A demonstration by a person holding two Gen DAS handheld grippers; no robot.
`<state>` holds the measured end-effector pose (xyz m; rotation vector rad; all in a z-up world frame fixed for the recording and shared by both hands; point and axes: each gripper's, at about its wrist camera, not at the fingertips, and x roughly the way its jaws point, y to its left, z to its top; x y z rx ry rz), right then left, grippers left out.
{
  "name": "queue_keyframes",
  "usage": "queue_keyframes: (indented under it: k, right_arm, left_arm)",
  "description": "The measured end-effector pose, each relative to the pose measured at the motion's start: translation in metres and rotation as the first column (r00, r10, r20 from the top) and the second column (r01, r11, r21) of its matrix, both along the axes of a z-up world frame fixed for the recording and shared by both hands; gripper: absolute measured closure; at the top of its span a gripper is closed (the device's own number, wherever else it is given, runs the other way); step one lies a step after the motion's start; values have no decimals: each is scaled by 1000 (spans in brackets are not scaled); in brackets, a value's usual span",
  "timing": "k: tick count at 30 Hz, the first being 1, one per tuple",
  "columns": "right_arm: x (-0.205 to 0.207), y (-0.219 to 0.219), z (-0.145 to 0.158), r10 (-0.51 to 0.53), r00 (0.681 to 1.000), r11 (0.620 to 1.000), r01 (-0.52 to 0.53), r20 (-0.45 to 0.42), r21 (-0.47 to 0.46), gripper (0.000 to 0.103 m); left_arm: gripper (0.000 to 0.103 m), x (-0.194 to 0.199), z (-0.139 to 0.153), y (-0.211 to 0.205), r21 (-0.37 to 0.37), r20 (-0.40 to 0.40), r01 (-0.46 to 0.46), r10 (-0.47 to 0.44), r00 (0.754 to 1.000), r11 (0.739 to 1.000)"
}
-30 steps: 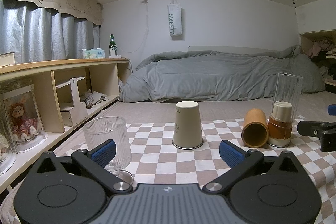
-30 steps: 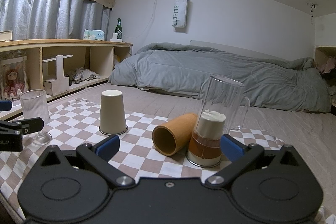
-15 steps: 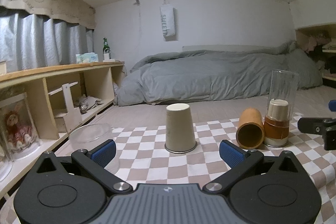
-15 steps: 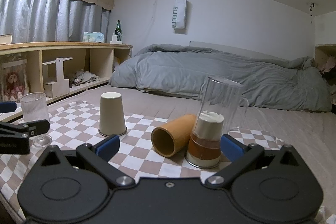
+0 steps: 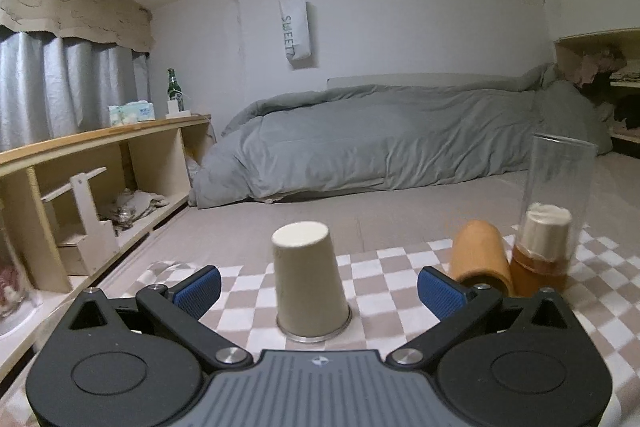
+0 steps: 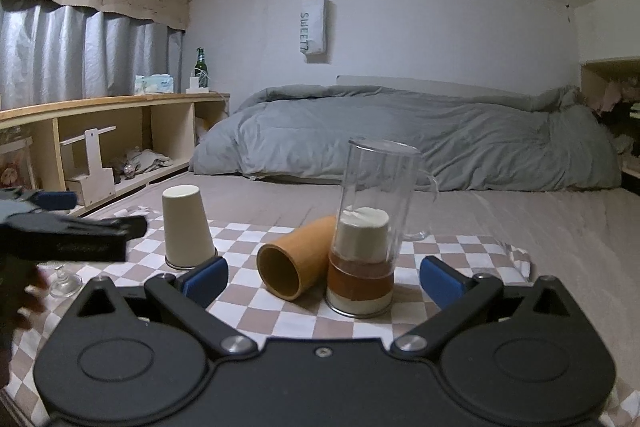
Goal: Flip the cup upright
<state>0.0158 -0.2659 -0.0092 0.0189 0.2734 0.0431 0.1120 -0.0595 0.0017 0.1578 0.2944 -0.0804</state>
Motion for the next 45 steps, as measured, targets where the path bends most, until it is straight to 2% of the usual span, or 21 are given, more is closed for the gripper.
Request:
queue_keyframes:
  k: [4, 9, 13, 17, 23, 28, 37, 42, 45]
  right_arm:
    - [3, -6, -2, -10, 1000, 1000, 10, -9, 11, 0]
    - [9, -11, -7, -19, 999, 1000, 20, -27, 21, 0]
    - [13, -13, -10, -20, 999, 999, 21, -40, 28, 0]
    - [15, -16, -13, -16, 999, 999, 18, -47, 35, 0]
    - [19, -24, -14, -22, 998, 997, 26, -60, 71, 0]
    - [19, -23, -16, -18, 998, 997, 22, -61, 72, 0]
    - [19, -28, -15, -9, 998, 995, 15, -60, 98, 0]
    - [18, -28, -15, -4, 999, 994, 10, -54, 106, 0]
    - [17, -29, -15, -2, 999, 994, 8, -54, 110, 0]
  left_arm:
    - [0, 40, 0, -2, -37, -42, 6, -7, 999, 999]
    - [6, 88, 0, -10, 36, -106, -2, 6, 994, 999]
    - [9, 118, 2, -9, 47, -167, -23, 30, 986, 999]
    - [20, 144, 3, -4, 21, -280, -29, 34, 959, 999]
    - [40, 162, -3, 3, 63, -337, -54, 72, 939, 997]
    - [40, 145, -5, 8, 54, -302, -49, 63, 951, 997]
    - [40, 64, -12, 11, 61, -180, -24, 34, 983, 998]
    - [40, 25, -21, 11, 31, -131, -11, 14, 991, 999]
    - [41, 9, -29, 17, -21, -126, -30, 27, 992, 999]
